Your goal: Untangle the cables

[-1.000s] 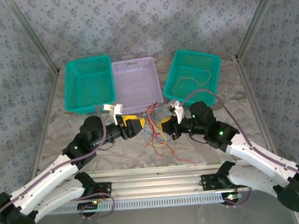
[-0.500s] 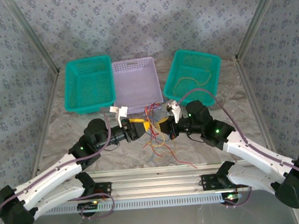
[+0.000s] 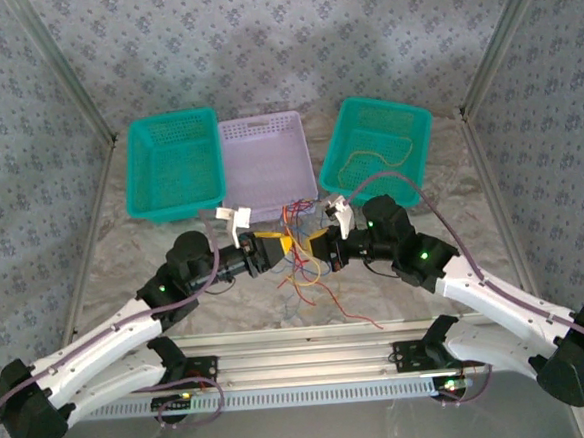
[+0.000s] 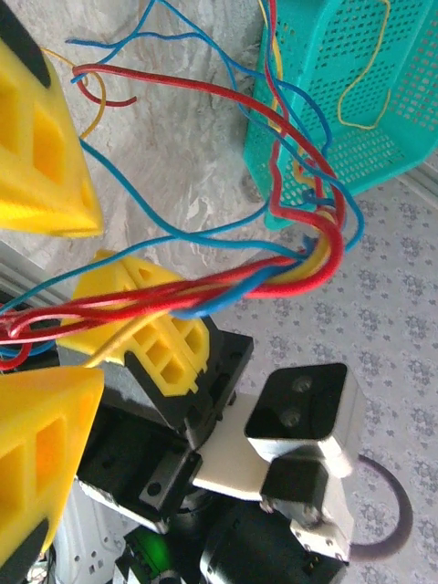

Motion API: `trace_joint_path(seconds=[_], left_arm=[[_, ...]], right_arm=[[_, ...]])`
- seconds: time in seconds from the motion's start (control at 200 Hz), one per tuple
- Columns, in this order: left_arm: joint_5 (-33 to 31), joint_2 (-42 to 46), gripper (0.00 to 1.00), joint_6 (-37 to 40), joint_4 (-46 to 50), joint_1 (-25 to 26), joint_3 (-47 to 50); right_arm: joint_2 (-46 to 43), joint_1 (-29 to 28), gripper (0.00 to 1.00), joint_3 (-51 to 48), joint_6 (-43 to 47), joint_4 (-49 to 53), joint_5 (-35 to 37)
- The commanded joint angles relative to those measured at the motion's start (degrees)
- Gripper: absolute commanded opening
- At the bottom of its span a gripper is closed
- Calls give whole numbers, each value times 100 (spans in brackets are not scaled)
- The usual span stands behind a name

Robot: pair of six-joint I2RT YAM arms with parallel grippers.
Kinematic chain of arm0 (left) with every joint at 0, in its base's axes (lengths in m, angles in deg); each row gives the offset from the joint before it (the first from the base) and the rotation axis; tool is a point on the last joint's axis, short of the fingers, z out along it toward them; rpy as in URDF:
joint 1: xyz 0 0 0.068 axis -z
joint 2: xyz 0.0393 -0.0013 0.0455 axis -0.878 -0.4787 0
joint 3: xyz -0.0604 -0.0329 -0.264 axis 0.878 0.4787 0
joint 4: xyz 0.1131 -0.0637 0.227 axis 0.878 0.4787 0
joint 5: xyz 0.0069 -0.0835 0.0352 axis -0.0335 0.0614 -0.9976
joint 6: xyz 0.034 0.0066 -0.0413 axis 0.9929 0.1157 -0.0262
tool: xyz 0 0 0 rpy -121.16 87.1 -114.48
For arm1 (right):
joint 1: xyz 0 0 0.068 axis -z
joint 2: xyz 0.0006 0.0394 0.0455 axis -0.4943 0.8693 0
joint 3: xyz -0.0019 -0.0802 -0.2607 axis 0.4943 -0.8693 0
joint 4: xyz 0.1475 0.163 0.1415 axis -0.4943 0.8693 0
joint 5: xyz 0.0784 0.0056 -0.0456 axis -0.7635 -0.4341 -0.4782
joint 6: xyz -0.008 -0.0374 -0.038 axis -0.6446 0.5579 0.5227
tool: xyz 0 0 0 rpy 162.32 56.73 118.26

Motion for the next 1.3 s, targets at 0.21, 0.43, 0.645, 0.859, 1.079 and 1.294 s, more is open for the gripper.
trace_joint_path(seconds=[0.21,0.43,0.645,0.859,1.079,1.294], left_arm=[[-13,-46,34,45,-286,54,51],[-50,31,10,126,-192,50,-2],[-219,333,0,417,422,40,-195],[-281,1016,0,852,1539,-278,-536],[-225,1340,0,1186,2563,-530,-914],[-289,1503,0,1664,3818,-675,-1374]], right_arm=[[8,-62,0,132,-282,-486,-294],[-9,-60,0,127,-251,-397,-182],[-69,74,0,158,-174,106,307],[38,849,0,-20,-463,867,827],[-97,1709,0,-366,-953,983,744],[-604,2579,0,-373,-1189,1450,827]])
